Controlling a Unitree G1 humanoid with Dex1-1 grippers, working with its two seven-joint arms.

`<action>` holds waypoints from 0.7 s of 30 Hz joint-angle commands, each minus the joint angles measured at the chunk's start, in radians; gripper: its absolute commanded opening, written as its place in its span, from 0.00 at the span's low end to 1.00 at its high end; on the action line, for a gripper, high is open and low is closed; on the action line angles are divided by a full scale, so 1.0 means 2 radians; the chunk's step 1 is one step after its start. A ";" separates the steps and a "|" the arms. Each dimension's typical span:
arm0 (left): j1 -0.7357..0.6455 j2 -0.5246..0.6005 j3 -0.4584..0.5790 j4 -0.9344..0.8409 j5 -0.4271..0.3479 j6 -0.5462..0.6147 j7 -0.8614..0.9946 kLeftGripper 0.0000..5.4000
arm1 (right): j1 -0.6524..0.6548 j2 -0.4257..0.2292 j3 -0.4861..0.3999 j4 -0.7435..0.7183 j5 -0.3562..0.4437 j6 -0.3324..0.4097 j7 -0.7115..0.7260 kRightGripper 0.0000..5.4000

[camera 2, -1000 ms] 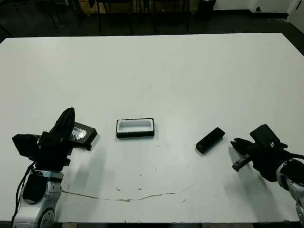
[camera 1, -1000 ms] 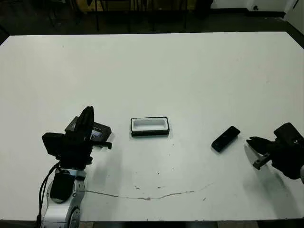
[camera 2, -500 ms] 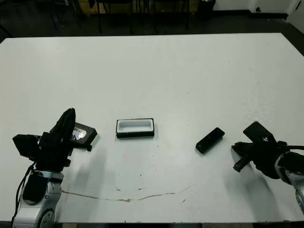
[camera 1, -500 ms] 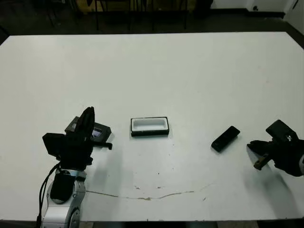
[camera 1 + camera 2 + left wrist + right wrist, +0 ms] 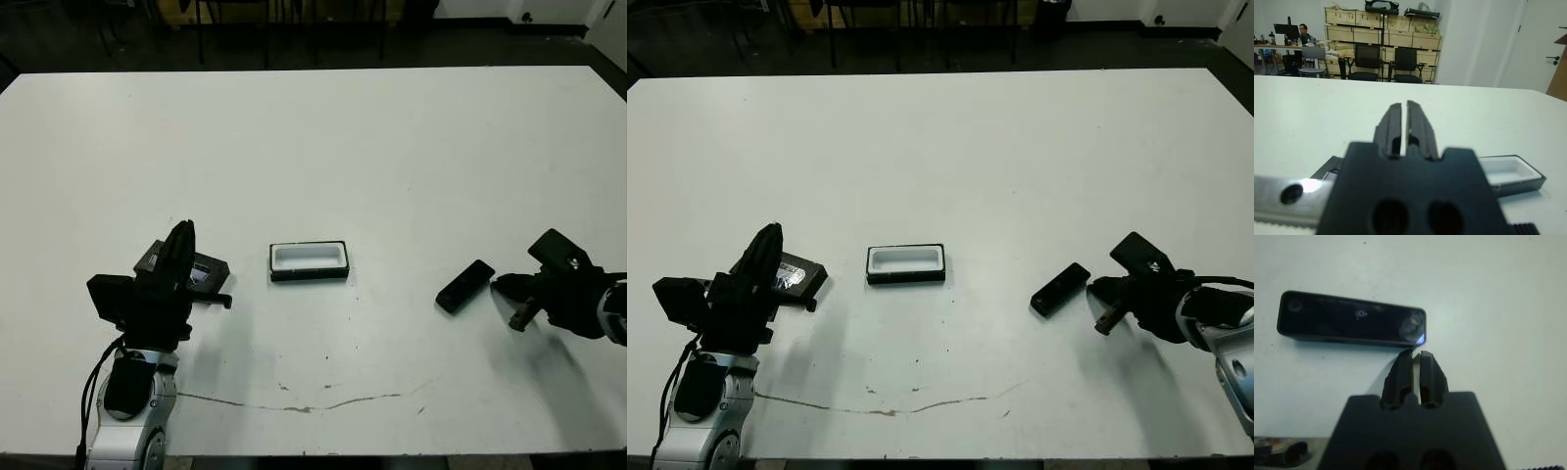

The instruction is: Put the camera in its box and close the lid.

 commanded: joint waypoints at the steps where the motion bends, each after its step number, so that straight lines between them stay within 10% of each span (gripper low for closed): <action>1: 0.008 -0.001 0.000 0.009 -0.001 -0.002 -0.002 0.00 | 0.000 0.002 0.025 0.009 -0.009 0.009 0.006 0.00; 21: 0.010 -0.003 -0.005 0.009 0.007 -0.003 0.004 0.00 | -0.106 0.080 0.093 0.066 -0.038 0.046 -0.028 0.00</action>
